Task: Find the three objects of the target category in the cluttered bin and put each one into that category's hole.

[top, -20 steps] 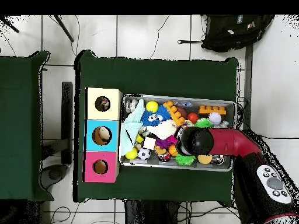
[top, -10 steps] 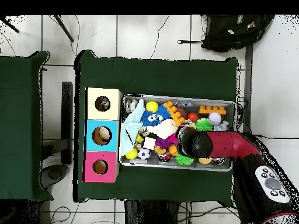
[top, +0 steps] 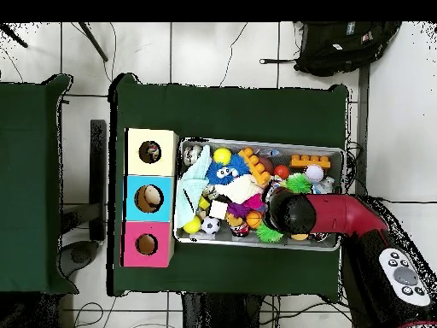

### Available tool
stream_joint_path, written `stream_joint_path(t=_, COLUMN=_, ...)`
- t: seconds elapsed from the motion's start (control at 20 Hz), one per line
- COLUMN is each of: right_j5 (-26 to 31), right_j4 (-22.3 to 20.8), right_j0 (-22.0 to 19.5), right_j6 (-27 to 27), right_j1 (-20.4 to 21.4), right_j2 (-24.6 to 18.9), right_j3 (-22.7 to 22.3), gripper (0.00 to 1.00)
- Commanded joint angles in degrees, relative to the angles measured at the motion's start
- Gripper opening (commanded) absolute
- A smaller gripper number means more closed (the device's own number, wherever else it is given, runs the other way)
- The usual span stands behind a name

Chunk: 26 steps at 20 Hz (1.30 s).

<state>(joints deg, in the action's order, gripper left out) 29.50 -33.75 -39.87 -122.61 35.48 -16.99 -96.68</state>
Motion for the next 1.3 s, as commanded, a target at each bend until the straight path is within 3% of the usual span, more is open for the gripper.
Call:
stream_joint_path(t=0.05, right_j5=-4.3, right_j4=-3.7, right_j0=0.4, right_j6=0.3, right_j1=-1.3, right_j2=1.6, right_j3=0.5, gripper=1.0)
stream_joint_path(t=0.7, right_j5=-8.7, right_j4=-4.5, right_j0=2.8, right_j6=-1.6, right_j1=-6.5, right_j2=4.0, right_j3=4.5, gripper=1.0)
stream_joint_path(t=1.3, right_j5=-16.4, right_j4=-4.4, right_j0=5.4, right_j6=-3.0, right_j1=-6.4, right_j2=7.3, right_j3=3.7, gripper=1.0)
